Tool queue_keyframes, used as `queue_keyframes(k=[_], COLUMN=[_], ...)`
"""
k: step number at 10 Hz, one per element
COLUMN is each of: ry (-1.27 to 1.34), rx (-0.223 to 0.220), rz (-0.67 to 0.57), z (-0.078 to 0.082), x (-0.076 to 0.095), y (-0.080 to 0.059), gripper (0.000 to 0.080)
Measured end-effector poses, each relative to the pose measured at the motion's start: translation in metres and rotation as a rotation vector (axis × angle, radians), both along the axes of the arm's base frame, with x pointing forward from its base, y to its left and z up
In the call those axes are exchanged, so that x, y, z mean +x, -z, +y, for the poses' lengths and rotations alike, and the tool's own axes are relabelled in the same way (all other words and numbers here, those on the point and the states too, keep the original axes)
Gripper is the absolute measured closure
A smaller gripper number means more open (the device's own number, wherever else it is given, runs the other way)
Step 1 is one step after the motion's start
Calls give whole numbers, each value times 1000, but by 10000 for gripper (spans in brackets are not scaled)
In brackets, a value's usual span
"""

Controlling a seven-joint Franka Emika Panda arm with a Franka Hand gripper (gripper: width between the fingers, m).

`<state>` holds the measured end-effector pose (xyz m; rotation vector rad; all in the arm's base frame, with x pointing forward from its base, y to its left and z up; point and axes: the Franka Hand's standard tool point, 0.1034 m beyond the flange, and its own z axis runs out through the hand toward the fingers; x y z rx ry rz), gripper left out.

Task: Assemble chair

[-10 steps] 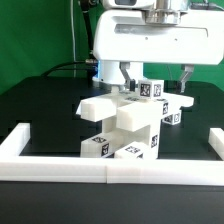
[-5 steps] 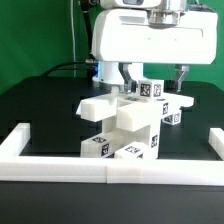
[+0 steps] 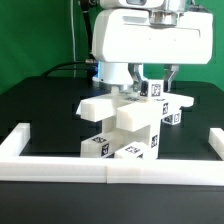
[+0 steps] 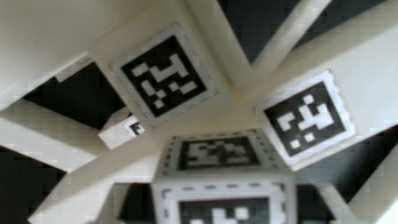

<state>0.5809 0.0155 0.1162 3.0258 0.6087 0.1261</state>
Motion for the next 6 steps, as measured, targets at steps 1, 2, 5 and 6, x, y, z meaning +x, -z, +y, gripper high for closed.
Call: queue_keyframes(k=[1, 2, 5, 6], ry=[18, 102, 311, 399], rx=[2, 10, 30, 38], rz=[-1, -4, -11, -14], z=[0, 0, 0, 0], x=[0, 0, 0, 0], y=[0, 0, 0, 0], gripper=[517, 517, 517, 517])
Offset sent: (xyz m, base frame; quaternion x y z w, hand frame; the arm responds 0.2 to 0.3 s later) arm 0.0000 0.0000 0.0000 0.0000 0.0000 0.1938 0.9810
